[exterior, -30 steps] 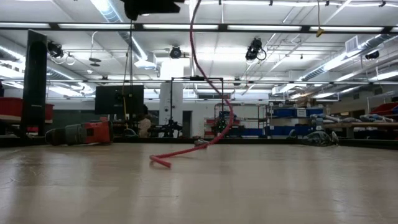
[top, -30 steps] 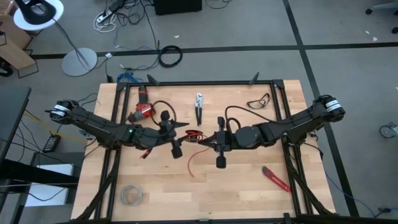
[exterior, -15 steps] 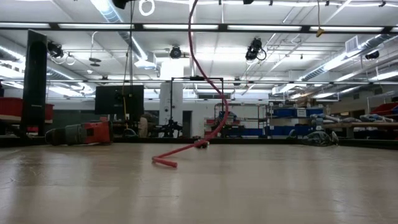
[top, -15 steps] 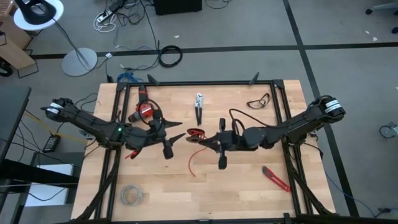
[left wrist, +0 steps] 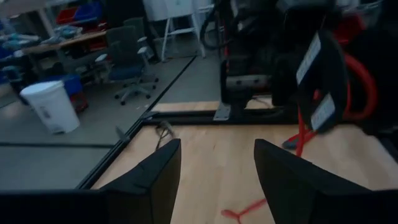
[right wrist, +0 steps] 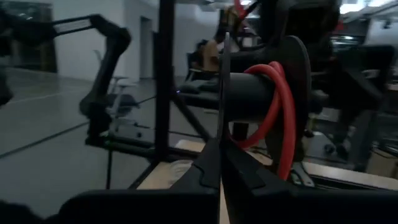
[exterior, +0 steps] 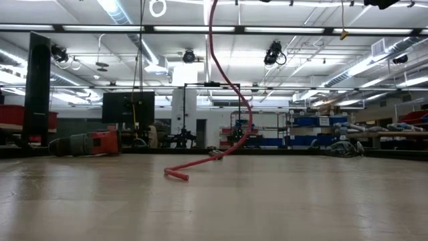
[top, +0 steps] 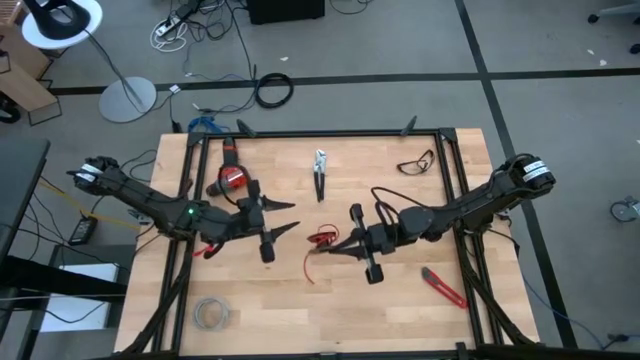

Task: Coil cords
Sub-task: Uncoil the red wire from the black spool

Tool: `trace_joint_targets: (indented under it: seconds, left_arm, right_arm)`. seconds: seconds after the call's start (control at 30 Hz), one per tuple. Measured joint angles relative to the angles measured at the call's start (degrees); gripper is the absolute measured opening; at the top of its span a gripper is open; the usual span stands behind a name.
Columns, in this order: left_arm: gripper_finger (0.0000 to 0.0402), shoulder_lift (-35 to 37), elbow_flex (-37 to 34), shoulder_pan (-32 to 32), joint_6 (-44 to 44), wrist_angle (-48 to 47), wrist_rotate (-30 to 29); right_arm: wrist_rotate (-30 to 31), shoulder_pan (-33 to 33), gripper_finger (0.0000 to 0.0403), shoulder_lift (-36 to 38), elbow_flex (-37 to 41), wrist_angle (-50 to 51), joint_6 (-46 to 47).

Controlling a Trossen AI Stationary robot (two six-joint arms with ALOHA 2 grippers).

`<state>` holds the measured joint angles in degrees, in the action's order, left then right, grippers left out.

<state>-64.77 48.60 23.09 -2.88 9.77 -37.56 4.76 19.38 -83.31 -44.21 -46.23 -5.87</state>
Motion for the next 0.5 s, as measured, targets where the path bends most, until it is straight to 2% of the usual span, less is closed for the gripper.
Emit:
trace_joint_targets:
  seconds: [0.13, 0.23, 0.5]
  left_arm:
    - [0.0206, 0.0, 0.0, 0.0, -1.7, 1.9, 3.6]
    - [0.0206, -0.8, 0.0, 0.0, -1.7, 3.1, 7.4]
    - [0.0206, -1.7, 0.0, 0.0, -4.1, 5.2, 10.3]
  right_arm:
    - [-4.6, 0.0, 0.0, 0.0, 0.6, -1.2, -1.5]
    - [-5.0, 0.0, 0.0, 0.0, 0.6, -0.6, -1.6]
    - [-6.5, -0.2, 0.0, 0.0, 0.6, 2.0, -2.0]
